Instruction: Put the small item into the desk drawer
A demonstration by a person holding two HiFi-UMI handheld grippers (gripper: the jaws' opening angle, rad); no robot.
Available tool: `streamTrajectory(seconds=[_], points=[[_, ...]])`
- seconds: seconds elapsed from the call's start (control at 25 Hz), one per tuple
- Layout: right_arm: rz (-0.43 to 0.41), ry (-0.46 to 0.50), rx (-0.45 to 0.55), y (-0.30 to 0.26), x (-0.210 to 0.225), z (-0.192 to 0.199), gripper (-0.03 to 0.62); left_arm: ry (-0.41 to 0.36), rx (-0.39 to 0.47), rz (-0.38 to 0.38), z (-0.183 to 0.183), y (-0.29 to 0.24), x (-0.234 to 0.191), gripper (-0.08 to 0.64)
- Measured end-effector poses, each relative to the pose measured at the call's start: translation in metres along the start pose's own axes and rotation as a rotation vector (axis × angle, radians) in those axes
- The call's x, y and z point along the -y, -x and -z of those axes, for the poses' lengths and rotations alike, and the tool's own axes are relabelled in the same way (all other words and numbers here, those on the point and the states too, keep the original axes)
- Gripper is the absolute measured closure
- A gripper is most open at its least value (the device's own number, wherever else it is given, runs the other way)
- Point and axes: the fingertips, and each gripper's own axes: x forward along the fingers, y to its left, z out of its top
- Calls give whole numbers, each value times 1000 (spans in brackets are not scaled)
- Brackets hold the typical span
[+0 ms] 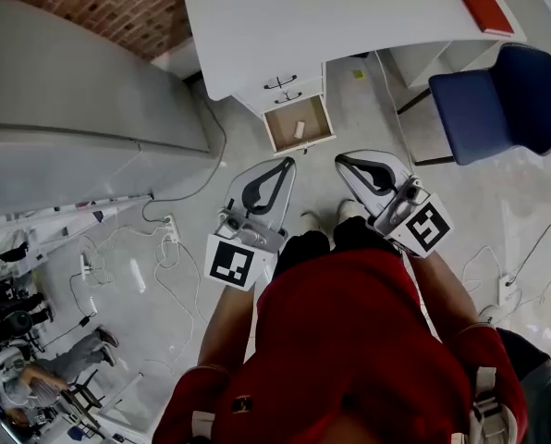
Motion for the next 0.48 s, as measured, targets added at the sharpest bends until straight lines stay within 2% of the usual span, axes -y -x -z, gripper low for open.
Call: streamTrajectory(seconds=[0.24, 0.48], points=[[-28, 21, 9, -1, -14, -9, 581, -12, 35, -14, -7, 6, 6, 554], [-18, 15, -1, -2, -20, -12, 581, -1, 40, -19, -6, 12, 8, 554]])
